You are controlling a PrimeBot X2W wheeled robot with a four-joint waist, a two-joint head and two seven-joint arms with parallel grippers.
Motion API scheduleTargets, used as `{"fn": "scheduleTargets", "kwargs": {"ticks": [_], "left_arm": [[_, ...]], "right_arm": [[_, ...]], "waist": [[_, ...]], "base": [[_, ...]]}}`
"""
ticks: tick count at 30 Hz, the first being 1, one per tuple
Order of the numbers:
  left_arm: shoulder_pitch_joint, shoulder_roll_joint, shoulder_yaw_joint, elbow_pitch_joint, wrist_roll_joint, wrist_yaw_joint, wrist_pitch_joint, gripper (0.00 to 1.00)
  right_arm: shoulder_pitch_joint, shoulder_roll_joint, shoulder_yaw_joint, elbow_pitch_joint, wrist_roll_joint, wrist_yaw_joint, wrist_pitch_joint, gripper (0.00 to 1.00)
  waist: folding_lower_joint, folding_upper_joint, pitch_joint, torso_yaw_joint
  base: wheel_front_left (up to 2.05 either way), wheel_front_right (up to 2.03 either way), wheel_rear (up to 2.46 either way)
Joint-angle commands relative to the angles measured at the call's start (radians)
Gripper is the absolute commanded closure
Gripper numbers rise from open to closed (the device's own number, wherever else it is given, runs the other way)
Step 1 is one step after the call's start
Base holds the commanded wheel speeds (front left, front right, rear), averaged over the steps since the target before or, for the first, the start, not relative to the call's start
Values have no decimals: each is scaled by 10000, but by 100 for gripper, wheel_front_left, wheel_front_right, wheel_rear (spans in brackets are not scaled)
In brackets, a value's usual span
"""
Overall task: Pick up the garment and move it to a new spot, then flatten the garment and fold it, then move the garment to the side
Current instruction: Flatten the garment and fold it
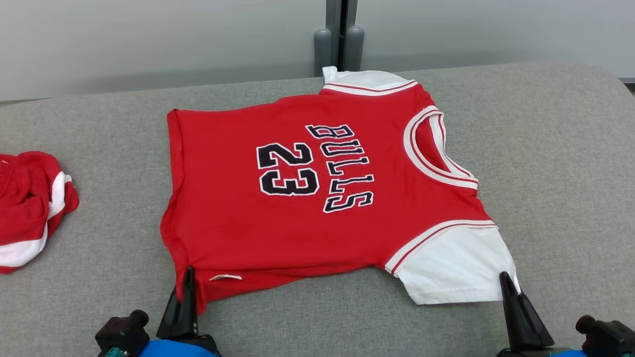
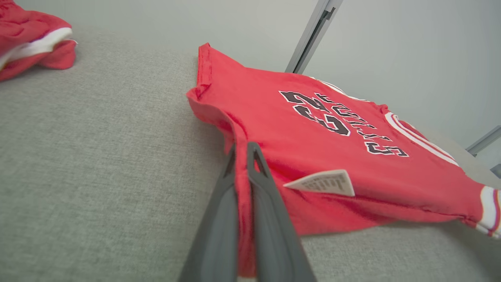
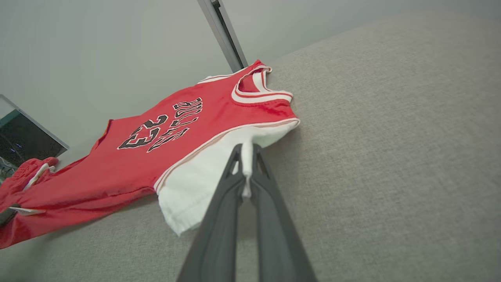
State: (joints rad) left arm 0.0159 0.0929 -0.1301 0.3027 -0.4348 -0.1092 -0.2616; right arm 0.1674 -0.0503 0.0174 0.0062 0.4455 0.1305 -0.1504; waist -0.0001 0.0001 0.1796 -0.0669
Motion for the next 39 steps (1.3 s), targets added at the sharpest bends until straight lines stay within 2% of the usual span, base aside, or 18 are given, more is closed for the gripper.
{"fn": "scheduleTargets", "kwargs": {"ticks": [1,8,19,26,39], "left_arm": [[-117,-1,-46,39,121,-51,-48,100],[-518,13,-100,166,354,-151,-48,100],[-1449,173,-295,625,590,-214,-49,100],[-2090,256,-398,914,568,-238,-47,100],[-3323,602,-877,1315,379,-241,-47,100]], "right_arm": [[-290,-6,20,34,-93,6,24,100],[-1464,-7,173,439,-441,6,185,100],[-3827,-7,119,1945,-913,6,599,100],[-5297,-134,106,3175,-1110,6,521,100],[-8317,-283,297,6370,-1421,6,-130,100]], "waist": [[1,-1,-21,-2],[1,-1,-44,-30],[1,-1,96,88],[1,-1,408,129],[1,-1,1147,327]], "base": [[0,0,0],[0,0,0],[0,0,0],[0,0,0],[0,0,0]]}}
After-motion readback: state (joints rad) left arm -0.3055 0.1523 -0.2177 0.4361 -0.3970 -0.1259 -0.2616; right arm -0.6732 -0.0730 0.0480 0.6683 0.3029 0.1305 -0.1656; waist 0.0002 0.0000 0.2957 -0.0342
